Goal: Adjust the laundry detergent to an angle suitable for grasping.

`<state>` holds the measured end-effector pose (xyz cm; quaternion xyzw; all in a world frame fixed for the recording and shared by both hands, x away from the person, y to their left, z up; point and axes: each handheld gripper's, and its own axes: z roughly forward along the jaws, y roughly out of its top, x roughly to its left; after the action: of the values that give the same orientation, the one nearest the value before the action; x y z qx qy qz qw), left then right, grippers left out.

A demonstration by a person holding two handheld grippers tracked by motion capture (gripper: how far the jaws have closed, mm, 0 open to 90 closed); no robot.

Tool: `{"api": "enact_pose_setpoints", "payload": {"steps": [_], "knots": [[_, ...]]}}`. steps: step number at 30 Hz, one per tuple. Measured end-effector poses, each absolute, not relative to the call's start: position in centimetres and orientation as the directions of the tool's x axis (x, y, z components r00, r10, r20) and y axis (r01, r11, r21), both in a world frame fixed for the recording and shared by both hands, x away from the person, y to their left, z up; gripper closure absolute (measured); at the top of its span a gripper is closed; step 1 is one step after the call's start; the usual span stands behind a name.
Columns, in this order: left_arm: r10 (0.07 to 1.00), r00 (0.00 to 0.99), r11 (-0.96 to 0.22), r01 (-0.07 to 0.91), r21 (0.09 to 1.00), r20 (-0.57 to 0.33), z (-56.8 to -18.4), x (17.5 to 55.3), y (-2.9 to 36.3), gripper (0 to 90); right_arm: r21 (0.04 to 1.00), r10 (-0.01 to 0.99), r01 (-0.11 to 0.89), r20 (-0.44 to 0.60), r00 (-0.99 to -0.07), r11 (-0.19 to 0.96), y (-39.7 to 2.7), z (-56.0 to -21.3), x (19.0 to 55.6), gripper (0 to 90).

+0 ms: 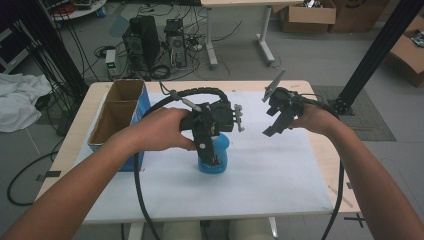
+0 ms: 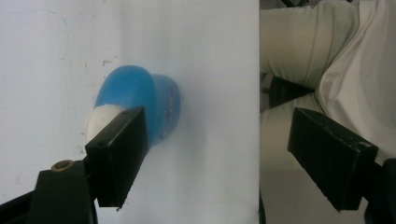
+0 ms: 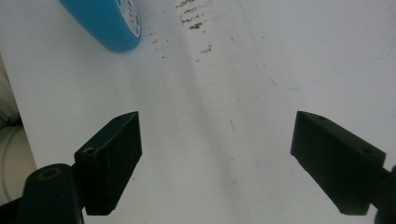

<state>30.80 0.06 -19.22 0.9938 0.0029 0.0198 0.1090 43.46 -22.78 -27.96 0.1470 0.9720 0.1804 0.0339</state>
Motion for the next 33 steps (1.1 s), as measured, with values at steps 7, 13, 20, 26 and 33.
{"api": "enact_pose_setpoints", "payload": {"steps": [7, 13, 20, 26, 33], "knots": [[0.013, 0.999, -0.976, 0.004, 0.217, 0.042, -19.09, 30.83, 0.08, 21.1, 0.365, 0.301, 0.276, -0.012, -0.954, 0.889, -22.92, -27.83, 43.37, 16.4], [0.02, 0.999, -0.976, 0.011, 0.218, 0.04, -19.15, 30.66, -0.01, 21.0, 0.367, 0.299, 0.273, -0.014, -0.954, 0.889, -22.95, -27.84, 43.41, 16.3], [0.025, 0.999, -0.975, 0.015, 0.22, 0.042, -19.14, 30.62, -0.01, 21.0, 0.371, 0.298, 0.272, -0.013, -0.954, 0.888, -23.0, -27.89, 43.39, 16.3], [0.02, 0.999, -0.976, 0.009, 0.219, 0.049, -18.95, 30.74, -0.04, 21.1, 0.371, 0.294, 0.269, -0.013, -0.956, 0.889, -22.9, -28.08, 43.42, 16.3], [0.025, 0.999, -0.975, 0.014, 0.22, 0.048, -19.02, 30.57, 0.0, 21.0, 0.369, 0.292, 0.267, -0.011, -0.956, 0.89, -22.87, -28.08, 43.35, 16.3]]}}
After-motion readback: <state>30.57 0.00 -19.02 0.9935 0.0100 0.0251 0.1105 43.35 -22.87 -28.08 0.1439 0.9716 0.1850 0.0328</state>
